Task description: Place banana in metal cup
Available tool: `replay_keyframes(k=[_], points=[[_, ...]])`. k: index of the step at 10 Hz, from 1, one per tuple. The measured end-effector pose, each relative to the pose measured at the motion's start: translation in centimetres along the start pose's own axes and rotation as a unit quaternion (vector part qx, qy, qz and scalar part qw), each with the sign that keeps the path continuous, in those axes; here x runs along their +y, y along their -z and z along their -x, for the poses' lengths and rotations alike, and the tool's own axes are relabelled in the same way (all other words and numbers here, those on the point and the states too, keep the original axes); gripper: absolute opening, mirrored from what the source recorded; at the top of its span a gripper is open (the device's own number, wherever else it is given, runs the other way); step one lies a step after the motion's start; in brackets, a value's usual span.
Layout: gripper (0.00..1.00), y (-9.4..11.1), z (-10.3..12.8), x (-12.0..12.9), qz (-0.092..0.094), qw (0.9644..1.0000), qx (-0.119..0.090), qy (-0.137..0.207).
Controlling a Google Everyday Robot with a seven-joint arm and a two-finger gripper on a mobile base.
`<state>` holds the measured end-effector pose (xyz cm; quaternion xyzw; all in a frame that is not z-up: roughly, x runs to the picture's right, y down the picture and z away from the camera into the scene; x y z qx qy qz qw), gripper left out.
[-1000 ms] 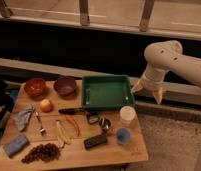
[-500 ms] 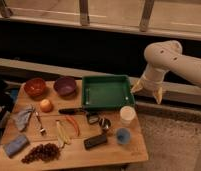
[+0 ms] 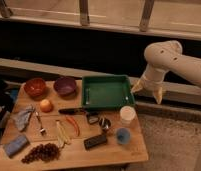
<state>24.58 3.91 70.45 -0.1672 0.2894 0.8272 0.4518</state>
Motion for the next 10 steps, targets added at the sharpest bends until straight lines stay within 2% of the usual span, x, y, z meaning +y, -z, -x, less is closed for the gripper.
replay_keyframes(k=[8, 10], points=[[0.80, -0.12, -0.02, -0.03, -0.001, 1.0000, 0.001, 0.001], [0.80, 0.02, 0.04, -0.09, -0.008, 0.9998, -0.003, 0.018]])
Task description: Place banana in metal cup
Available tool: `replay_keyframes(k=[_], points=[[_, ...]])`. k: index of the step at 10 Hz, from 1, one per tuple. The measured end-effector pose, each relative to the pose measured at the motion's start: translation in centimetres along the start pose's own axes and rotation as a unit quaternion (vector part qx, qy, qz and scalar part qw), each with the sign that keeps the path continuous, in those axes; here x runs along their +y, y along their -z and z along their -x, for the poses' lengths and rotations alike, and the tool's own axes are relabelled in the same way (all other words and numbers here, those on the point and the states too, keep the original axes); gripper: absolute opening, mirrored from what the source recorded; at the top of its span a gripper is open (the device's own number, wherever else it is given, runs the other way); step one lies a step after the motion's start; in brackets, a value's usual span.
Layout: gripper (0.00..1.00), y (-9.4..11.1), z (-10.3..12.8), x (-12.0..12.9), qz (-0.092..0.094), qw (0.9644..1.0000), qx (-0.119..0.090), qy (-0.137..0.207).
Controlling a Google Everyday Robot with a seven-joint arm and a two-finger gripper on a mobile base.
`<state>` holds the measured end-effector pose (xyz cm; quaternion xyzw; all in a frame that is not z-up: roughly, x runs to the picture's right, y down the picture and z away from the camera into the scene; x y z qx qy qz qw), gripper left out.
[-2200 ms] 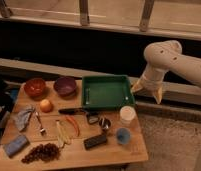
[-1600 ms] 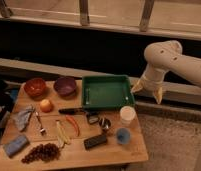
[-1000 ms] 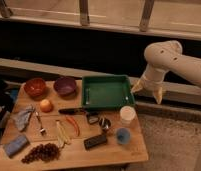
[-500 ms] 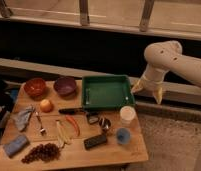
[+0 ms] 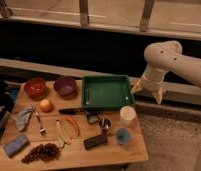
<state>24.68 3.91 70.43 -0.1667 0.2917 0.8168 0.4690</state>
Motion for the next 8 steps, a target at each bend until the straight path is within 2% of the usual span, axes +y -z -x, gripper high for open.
replay_keyframes(k=[2, 4, 5, 6, 7, 8], points=[[0.80, -0.1, -1.0, 2.1, -0.013, 0.9988, -0.007, 0.047], [0.80, -0.5, -3.6, 6.1, -0.028, 0.9938, -0.014, 0.107], [0.80, -0.7, -5.4, 8.5, -0.032, 0.9902, -0.015, 0.135], [0.80, -1.0, -8.0, 10.8, -0.034, 0.9850, -0.016, 0.169], [0.80, -1.2, -10.5, 12.0, -0.040, 0.9794, -0.014, 0.197], [0.80, -1.6, -13.5, 13.1, -0.044, 0.9715, -0.012, 0.233]])
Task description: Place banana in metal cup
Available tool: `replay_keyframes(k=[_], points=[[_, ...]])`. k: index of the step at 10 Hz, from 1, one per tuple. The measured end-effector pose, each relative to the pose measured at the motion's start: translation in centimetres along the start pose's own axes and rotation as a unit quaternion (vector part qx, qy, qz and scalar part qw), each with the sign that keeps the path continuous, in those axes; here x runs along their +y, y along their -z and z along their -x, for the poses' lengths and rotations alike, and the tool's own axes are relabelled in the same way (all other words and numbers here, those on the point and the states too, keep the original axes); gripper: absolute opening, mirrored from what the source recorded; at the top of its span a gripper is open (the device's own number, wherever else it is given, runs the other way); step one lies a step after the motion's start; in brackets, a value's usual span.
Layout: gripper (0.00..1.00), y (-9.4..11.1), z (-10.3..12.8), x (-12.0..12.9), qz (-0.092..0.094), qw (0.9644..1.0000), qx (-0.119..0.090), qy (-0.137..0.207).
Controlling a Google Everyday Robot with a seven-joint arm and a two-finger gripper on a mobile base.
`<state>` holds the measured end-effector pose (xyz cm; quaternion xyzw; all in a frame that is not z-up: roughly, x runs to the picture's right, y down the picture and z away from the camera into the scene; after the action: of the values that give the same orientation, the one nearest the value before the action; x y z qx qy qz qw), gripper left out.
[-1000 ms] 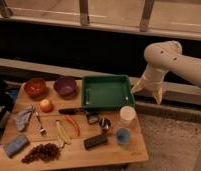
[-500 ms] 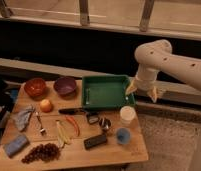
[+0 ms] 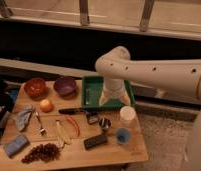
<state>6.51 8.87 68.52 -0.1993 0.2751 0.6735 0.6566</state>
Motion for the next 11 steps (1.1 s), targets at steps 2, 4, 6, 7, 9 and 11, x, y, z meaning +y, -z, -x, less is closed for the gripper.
replay_keyframes(k=[2, 4, 6, 7, 9, 11], points=[[0.80, -0.4, -3.4, 3.6, -0.004, 0.9985, 0.004, 0.055], [0.80, -1.0, -7.3, 7.3, -0.007, 0.9942, 0.014, 0.106], [0.80, -1.8, -10.9, 11.5, -0.010, 0.9877, 0.027, 0.153], [0.80, -2.2, -12.0, 13.6, -0.013, 0.9844, 0.034, 0.172], [0.80, -2.4, -13.1, 17.2, -0.015, 0.9782, 0.041, 0.203], [0.80, -2.4, -13.1, 17.4, -0.016, 0.9776, 0.039, 0.206]])
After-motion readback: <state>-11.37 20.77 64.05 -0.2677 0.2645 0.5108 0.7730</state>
